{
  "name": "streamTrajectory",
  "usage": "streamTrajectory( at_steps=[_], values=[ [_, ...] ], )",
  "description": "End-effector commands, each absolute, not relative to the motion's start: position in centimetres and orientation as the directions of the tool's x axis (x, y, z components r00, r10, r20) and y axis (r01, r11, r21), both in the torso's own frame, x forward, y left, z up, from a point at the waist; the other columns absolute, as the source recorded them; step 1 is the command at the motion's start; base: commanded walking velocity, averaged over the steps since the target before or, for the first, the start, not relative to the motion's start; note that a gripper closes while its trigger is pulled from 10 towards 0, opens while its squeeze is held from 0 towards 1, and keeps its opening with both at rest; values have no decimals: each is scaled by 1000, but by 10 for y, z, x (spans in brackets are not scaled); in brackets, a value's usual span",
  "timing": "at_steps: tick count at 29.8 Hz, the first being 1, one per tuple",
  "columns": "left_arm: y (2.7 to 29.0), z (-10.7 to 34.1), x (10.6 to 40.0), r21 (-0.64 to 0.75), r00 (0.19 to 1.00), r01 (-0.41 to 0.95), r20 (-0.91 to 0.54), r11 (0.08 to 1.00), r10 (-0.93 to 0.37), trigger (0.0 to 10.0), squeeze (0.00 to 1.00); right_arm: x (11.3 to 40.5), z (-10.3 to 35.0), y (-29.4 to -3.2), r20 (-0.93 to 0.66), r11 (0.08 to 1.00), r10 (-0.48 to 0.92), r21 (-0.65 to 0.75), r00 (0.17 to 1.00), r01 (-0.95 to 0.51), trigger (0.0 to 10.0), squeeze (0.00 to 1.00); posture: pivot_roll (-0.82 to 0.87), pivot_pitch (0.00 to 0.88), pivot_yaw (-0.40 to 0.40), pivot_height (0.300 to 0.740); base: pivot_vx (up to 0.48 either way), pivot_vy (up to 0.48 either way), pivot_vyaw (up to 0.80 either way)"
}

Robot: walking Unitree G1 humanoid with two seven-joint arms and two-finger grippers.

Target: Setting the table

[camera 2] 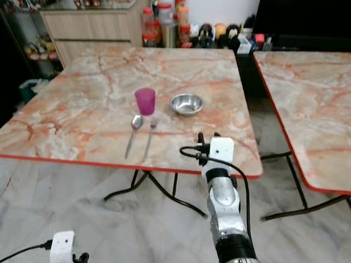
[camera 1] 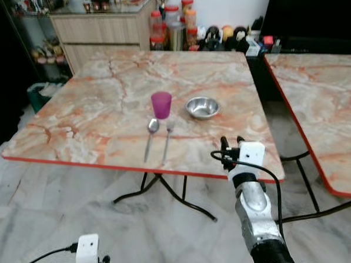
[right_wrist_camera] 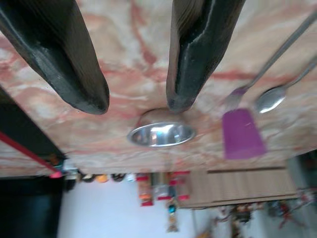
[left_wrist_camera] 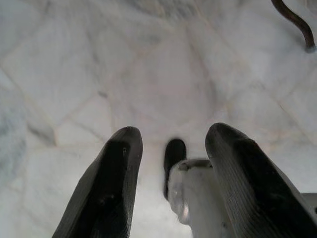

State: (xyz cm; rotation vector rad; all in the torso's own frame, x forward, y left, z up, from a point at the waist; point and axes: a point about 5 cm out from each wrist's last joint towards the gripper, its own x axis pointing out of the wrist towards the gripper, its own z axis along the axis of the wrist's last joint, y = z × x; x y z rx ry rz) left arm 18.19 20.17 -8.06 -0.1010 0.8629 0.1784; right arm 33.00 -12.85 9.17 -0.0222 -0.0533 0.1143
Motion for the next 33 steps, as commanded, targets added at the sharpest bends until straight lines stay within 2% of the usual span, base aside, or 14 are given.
streamTrajectory(
  at_steps=[1,12,28,33],
  values=[
    [209,-79,182,-5,642,-217,-754,976,139,10000,0,332,96,-121,68,989,145,-20,987,-143,10000,0,32,0,26,740,0,0,0],
    [208,-79,183,-3,639,-210,-757,978,135,10000,0,329,93,-114,69,981,190,-43,979,-187,10000,0,30,0,24,740,0,0,74],
    [208,-79,182,-9,637,-225,-758,974,140,10000,0,330,93,-116,53,986,166,6,985,-167,10000,0,37,0,14,740,30,0,0],
    [208,-80,181,-9,636,-229,-759,973,143,10000,0,330,94,-114,61,983,182,15,981,-183,10000,0,39,0,14,740,147,0,-621]
  ],
)
